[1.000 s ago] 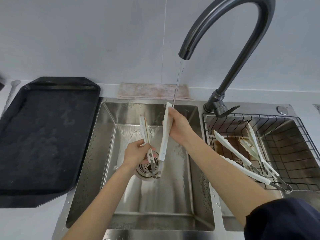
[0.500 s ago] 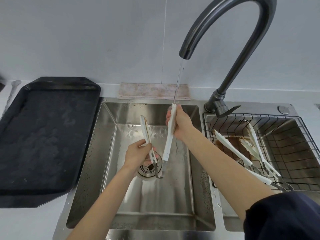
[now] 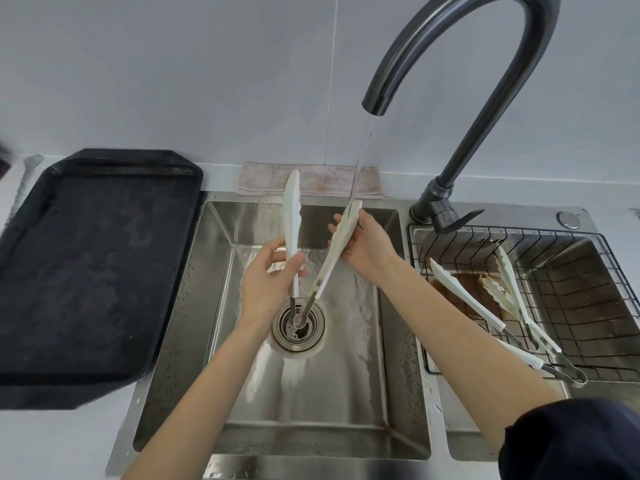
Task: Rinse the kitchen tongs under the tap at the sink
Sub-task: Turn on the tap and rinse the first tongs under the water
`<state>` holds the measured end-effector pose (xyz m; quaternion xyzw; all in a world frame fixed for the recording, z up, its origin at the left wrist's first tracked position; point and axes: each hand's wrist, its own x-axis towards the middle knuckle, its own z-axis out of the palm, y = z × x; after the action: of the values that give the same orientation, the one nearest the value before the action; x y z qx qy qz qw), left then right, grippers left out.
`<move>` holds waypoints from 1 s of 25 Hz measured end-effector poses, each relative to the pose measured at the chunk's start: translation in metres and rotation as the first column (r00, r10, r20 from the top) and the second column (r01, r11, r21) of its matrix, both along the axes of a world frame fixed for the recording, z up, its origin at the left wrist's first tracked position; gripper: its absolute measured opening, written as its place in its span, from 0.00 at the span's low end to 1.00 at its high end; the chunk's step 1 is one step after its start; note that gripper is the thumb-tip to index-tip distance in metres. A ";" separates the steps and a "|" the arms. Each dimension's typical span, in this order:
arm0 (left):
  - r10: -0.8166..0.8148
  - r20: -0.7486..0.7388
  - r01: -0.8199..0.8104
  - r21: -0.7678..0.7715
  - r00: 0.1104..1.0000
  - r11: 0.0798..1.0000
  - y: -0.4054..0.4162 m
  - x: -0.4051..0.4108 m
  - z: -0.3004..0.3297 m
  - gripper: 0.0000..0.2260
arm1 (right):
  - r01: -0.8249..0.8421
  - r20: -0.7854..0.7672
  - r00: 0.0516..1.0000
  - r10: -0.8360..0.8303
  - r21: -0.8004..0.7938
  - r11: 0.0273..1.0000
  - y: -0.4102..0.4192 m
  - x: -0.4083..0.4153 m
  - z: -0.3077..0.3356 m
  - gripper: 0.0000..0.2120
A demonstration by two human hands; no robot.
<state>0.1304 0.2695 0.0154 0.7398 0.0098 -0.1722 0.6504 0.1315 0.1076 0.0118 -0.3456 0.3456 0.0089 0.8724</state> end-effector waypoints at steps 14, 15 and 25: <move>-0.066 0.064 0.067 -0.013 0.996 0.998 -0.003 -0.007 0.001 0.15 | 0.142 -0.100 0.978 -0.184 -0.332 0.933 0.006 0.017 -0.001 0.09; -0.075 0.067 0.076 -0.020 0.995 0.997 -0.004 -0.007 0.002 0.15 | 0.168 -0.128 0.966 -0.223 -0.341 0.925 0.006 0.019 -0.001 0.12; -0.048 -0.028 0.048 -0.017 0.998 0.999 -0.011 -0.010 -0.009 0.14 | -0.109 -0.230 0.971 -0.061 -0.657 0.746 0.001 0.007 -0.003 0.19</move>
<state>0.1206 0.2589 0.0069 0.7321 -0.0002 -0.1983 0.6517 0.1382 0.1082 0.0083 -0.6343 0.4230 -0.0623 0.6441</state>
